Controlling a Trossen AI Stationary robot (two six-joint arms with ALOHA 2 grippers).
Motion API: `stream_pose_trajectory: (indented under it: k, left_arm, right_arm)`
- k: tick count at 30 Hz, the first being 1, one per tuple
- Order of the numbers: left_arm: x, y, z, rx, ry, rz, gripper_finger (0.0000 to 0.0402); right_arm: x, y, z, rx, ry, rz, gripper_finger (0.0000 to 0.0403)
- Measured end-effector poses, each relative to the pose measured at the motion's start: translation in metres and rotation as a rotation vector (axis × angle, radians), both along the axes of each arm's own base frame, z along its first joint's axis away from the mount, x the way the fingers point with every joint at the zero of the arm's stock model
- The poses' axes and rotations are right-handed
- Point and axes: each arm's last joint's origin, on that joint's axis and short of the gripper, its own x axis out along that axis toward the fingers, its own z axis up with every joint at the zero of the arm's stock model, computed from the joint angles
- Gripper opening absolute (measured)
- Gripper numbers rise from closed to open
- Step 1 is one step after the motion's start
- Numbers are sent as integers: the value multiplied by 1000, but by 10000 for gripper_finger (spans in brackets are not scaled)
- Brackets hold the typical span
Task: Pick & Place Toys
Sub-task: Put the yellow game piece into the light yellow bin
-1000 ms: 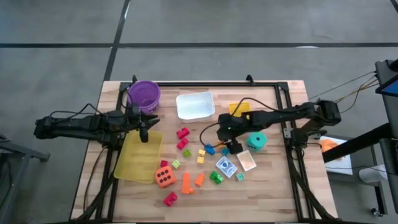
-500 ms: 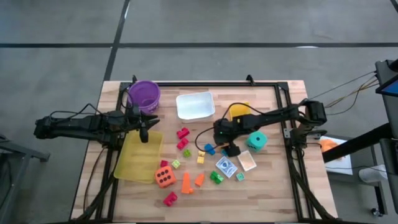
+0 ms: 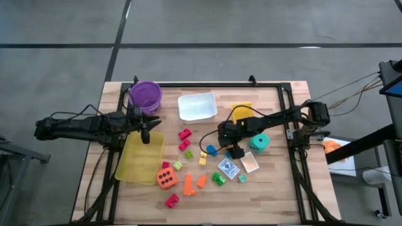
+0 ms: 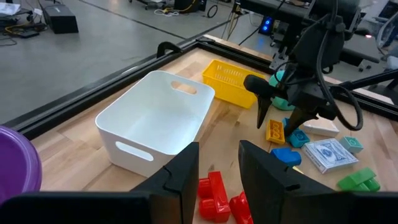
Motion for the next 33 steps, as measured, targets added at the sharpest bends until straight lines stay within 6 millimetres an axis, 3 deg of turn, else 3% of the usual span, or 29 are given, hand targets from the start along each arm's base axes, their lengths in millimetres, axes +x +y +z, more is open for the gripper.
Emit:
stream_pose_trajectory:
  k: [5, 15, 25, 33]
  left_arm:
    - [0, 0, 0, 0, 0, 0, 117]
    - [0, 0, 1, 0, -8, 0, 117]
    - [0, 0, 1, 0, -8, 0, 117]
    - [0, 0, 1, 0, -9, 0, 117]
  right_arm:
    - [-2, 0, -3, 3, 1, -12, 276]
    - [-2, 0, -4, 2, -6, -6, 128]
    - [-1, -1, -1, -14, -24, -22, 125]
    - [-6, -2, 32, -10, -147, -59, 125]
